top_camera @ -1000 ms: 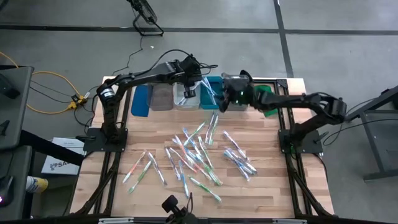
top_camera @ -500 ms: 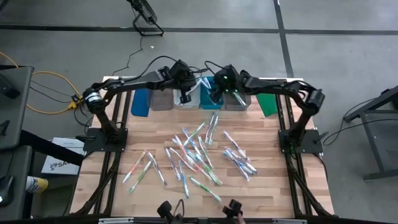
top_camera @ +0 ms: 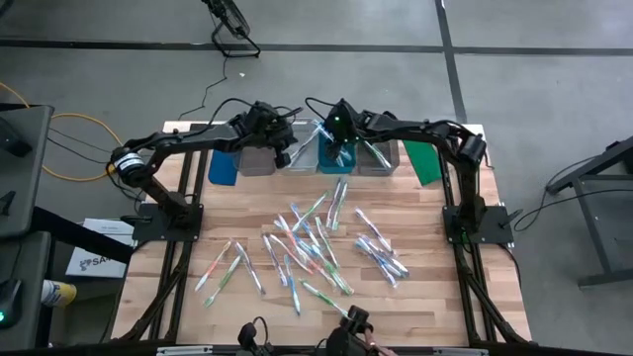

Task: Pick & Place Toothbrushes
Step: Adjust the blue toothbrushes

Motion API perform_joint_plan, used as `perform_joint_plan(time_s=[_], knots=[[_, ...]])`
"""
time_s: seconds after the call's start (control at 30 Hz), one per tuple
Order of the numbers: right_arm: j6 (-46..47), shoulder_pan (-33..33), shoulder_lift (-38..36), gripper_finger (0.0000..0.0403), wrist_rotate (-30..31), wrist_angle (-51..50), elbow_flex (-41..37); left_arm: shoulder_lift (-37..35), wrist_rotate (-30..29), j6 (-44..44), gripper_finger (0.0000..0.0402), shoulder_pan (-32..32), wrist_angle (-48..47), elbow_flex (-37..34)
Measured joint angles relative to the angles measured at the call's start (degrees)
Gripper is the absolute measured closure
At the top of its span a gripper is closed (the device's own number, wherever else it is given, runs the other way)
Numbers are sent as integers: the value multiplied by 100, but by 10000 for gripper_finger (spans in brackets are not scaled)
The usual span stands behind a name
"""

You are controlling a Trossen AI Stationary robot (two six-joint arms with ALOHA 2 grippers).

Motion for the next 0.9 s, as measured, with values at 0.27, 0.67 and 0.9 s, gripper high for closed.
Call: perform_joint_plan(time_s=[0.27, 0.67, 0.9], knots=[[51, -156, 77, 207, 19, -36, -1, 31, 126, -115, 401, 45, 147, -77], [-191, -246, 274, 260, -276, -140, 0, 31, 129, -164, 401, 45, 163, -77], [-366, -259, 261, 240, -378, -144, -4, 31, 131, -164, 401, 45, 141, -77]])
